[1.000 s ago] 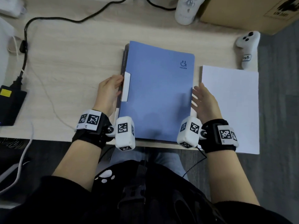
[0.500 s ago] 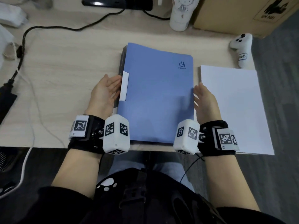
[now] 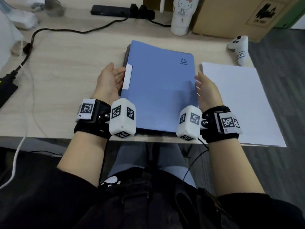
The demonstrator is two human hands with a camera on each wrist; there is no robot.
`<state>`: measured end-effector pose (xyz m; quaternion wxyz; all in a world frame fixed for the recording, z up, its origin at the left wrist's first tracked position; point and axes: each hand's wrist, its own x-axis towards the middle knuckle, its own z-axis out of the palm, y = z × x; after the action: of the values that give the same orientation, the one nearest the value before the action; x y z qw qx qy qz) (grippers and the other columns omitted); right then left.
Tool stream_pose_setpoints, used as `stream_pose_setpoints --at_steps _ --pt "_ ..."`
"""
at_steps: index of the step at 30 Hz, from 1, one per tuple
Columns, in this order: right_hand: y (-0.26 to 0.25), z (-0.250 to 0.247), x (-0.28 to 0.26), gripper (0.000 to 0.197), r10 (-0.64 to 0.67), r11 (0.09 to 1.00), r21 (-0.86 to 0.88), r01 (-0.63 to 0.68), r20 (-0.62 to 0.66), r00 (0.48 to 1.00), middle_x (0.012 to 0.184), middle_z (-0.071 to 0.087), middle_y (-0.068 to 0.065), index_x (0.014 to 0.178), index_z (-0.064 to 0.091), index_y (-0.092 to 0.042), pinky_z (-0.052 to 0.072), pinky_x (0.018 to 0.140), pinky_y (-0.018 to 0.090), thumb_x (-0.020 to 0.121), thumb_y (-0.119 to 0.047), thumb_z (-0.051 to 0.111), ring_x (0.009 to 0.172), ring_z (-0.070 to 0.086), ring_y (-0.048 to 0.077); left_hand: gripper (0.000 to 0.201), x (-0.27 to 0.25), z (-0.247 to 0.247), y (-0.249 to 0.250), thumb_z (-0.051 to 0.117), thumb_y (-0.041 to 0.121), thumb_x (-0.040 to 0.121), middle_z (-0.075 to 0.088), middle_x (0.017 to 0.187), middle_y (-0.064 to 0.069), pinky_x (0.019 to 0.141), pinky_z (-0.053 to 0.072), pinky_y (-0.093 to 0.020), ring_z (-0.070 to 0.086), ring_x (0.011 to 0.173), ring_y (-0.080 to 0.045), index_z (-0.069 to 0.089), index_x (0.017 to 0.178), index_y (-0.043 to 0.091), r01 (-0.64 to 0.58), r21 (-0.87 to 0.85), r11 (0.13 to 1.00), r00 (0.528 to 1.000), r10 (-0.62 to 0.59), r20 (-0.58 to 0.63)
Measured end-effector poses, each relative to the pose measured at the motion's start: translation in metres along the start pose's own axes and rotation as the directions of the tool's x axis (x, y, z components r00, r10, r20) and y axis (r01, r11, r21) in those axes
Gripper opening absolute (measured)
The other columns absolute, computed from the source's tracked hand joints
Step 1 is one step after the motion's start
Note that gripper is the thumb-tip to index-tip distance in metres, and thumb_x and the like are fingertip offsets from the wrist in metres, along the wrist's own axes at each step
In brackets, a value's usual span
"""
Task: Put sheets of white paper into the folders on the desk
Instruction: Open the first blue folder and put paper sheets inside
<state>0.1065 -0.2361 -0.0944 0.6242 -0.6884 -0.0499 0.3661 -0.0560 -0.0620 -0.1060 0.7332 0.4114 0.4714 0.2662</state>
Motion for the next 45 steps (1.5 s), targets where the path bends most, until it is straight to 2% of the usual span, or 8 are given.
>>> stream_pose_setpoints --at_steps 4,10,14,18,22,27,40,45 --pt "0.0 -0.001 0.006 0.022 -0.031 0.999 -0.028 0.031 0.003 1.0 0.095 0.061 -0.007 0.101 0.057 -0.019 0.042 0.085 0.025 0.1 -0.032 0.04 0.097 0.057 0.014 0.05 -0.003 0.004 0.001 0.026 0.041 0.101 0.064 0.12 -0.005 0.102 0.043 -0.027 0.058 0.115 -0.013 0.064 0.106 0.009 -0.018 0.026 0.999 1.0 0.019 -0.017" --pt "0.001 0.004 0.007 0.017 -0.061 0.988 -0.142 0.055 -0.039 0.997 0.086 0.052 -0.004 0.104 0.055 -0.017 0.035 0.069 0.024 0.096 -0.028 0.045 0.078 0.046 0.012 0.034 -0.022 0.023 0.008 0.033 0.032 0.098 0.064 0.081 0.002 0.048 0.045 -0.01 0.06 0.063 -0.007 0.06 0.094 0.013 -0.079 0.119 0.99 0.996 0.084 -0.031" --pt "0.005 0.003 0.009 0.036 -0.129 0.978 -0.175 0.113 -0.081 0.988 0.118 0.052 0.0 0.128 0.051 -0.009 0.038 0.08 0.02 0.095 -0.022 0.05 0.104 0.047 0.013 0.034 -0.027 0.031 0.009 0.045 0.002 0.082 0.06 0.117 -0.003 0.081 0.051 -0.03 0.061 0.1 -0.018 0.052 0.114 0.013 -0.225 0.22 0.949 0.97 0.239 -0.042" --pt "0.008 -0.002 0.007 0.037 -0.196 0.977 -0.119 0.177 -0.173 0.965 0.114 0.056 0.001 0.125 0.055 -0.007 0.042 0.071 0.014 0.09 -0.016 0.055 0.102 0.053 0.015 0.056 -0.032 0.03 0.002 0.047 -0.006 0.087 0.052 0.136 -0.006 0.084 0.052 -0.03 0.057 0.11 -0.018 0.032 0.139 0.007 -0.259 0.172 0.95 0.96 0.273 -0.066" --pt "0.007 -0.004 -0.001 0.038 -0.323 0.946 -0.06 0.318 -0.242 0.915 0.108 0.066 0.003 0.117 0.06 -0.011 0.049 0.098 0.034 0.08 -0.012 0.062 0.105 0.062 0.017 0.048 -0.033 0.017 0.001 0.048 -0.014 0.083 0.065 0.117 -0.007 0.073 0.057 -0.024 0.066 0.101 -0.016 0.053 0.126 0.006 -0.334 0.084 0.939 0.934 0.341 -0.105" --pt "0.011 -0.004 -0.009 0.057 -0.446 0.891 -0.018 0.454 -0.22 0.867 0.134 0.054 0.009 0.139 0.043 -0.008 0.045 0.103 0.028 0.085 -0.006 0.062 0.12 0.056 0.015 0.041 -0.041 0.008 -0.001 0.05 -0.012 0.087 0.069 0.106 -0.007 0.074 0.055 -0.023 0.069 0.087 -0.014 0.057 0.122 0.008 -0.401 -0.116 0.909 0.916 0.393 -0.086" --pt "0.012 -0.001 -0.013 0.028 -0.56 0.802 0.054 0.595 -0.279 0.78 0.077 0.072 -0.007 0.092 0.066 -0.019 0.052 0.073 0.021 0.084 0.005 0.054 0.071 0.066 0.006 0.055 -0.027 0.0 -0.012 0.042 -0.007 0.083 0.063 0.098 0.023 0.078 0.047 -0.019 0.054 0.081 -0.007 0.048 0.136 0.008 -0.669 0.278 0.689 0.726 0.686 0.046" --pt "0.014 -0.006 -0.009 0.028 -0.543 0.796 0.088 0.6 -0.334 0.77 0.064 0.069 -0.017 0.099 0.069 -0.008 0.05 0.068 0.017 0.085 0.011 0.052 0.062 0.062 -0.001 0.056 -0.024 -0.005 -0.011 0.043 -0.01 0.083 0.064 0.108 0.001 0.082 0.05 -0.022 0.059 0.082 -0.001 0.047 0.136 0.005 -0.671 0.3 0.678 0.732 0.671 0.12"
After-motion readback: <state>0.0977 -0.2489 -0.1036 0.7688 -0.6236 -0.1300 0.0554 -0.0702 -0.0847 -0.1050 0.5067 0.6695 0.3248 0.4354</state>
